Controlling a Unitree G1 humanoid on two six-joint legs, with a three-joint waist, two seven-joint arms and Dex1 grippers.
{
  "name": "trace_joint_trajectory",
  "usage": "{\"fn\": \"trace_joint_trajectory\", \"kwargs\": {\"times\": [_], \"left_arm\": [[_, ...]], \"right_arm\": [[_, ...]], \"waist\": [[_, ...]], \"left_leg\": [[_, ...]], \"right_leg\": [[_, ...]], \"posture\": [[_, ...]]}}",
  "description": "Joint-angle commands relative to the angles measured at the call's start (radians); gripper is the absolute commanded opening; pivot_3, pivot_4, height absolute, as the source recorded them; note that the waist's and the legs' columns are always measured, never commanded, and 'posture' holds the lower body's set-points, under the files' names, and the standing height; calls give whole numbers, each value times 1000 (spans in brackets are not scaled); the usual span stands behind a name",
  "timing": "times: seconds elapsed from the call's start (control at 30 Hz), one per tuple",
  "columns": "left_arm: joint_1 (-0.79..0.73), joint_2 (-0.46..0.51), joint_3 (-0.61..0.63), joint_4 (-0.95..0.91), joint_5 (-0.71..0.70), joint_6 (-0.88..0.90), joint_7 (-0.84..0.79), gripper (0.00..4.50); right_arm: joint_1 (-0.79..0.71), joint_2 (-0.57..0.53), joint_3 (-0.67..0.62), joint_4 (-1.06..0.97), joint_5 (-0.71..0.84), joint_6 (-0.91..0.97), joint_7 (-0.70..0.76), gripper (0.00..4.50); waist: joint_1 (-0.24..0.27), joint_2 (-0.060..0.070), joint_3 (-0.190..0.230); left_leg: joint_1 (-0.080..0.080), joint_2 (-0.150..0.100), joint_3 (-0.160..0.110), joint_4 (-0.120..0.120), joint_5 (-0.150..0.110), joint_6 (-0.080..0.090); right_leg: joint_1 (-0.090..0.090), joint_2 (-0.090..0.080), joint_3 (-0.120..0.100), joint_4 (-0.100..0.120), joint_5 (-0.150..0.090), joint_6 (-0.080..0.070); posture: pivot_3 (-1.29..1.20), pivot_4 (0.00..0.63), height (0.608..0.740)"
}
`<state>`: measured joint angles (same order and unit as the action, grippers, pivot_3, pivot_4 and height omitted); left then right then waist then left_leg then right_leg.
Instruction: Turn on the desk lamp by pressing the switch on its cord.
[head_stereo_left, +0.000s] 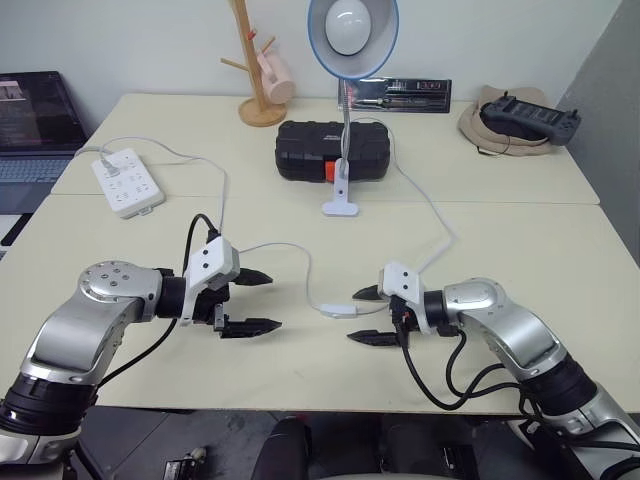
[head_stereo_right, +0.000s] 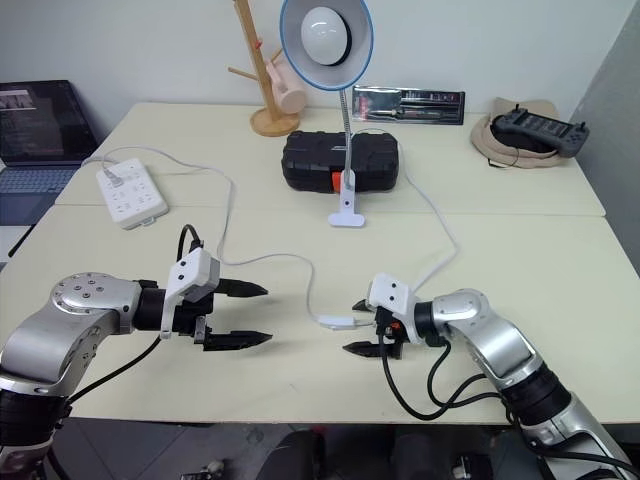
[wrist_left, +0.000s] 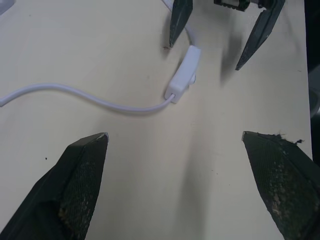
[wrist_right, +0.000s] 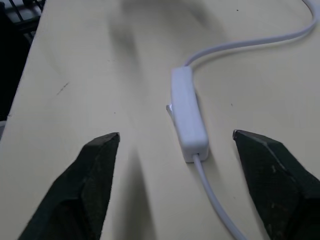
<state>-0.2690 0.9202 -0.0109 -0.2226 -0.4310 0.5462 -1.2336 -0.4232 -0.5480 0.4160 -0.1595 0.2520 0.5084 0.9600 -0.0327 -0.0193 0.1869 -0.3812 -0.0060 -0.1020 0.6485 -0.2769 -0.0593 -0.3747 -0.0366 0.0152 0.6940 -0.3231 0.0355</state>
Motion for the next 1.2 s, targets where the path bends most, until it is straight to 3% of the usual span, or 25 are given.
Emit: {"fn": "trace_joint_trajectory", "kwargs": {"times": [0.03,0.37,0.63,0.87,1.03,1.2], "left_arm": [[-9,12,21,-26,-15,6,5,4500],[-24,5,15,-24,-15,13,6,4500],[-16,3,41,-25,-44,50,18,4500],[-70,-48,178,17,-271,357,125,4500],[-159,-278,329,7,-531,589,409,4500],[-211,-550,409,-15,-771,639,730,4500]], "right_arm": [[-19,18,-5,21,-24,-45,9,2642],[-7,57,-3,27,-47,-46,5,368],[-27,104,-114,-4,82,111,-12,365],[-151,145,-414,34,407,541,-91,365],[-225,230,-622,95,576,734,-234,365],[-271,316,-755,115,687,836,-367,365]], "waist": [[0,0,0],[0,0,0],[0,0,0],[-1,0,0],[1,0,0],[0,0,0]], "left_leg": [[0,0,0,0,0,0],[0,0,0,0,0,0],[0,0,0,0,0,0],[0,0,-1,0,0,0],[-1,-1,-3,2,0,0],[-2,0,-3,4,0,0]], "right_leg": [[0,0,0,0,0,0],[0,0,0,0,0,0],[0,0,0,1,0,0],[0,0,0,2,0,0],[-1,-1,-1,2,0,0],[0,-2,-1,3,0,0]], "posture": [[0,150,740],[0,150,740],[0,150,740],[0,150,740],[0,150,740],[0,150,740]]}}
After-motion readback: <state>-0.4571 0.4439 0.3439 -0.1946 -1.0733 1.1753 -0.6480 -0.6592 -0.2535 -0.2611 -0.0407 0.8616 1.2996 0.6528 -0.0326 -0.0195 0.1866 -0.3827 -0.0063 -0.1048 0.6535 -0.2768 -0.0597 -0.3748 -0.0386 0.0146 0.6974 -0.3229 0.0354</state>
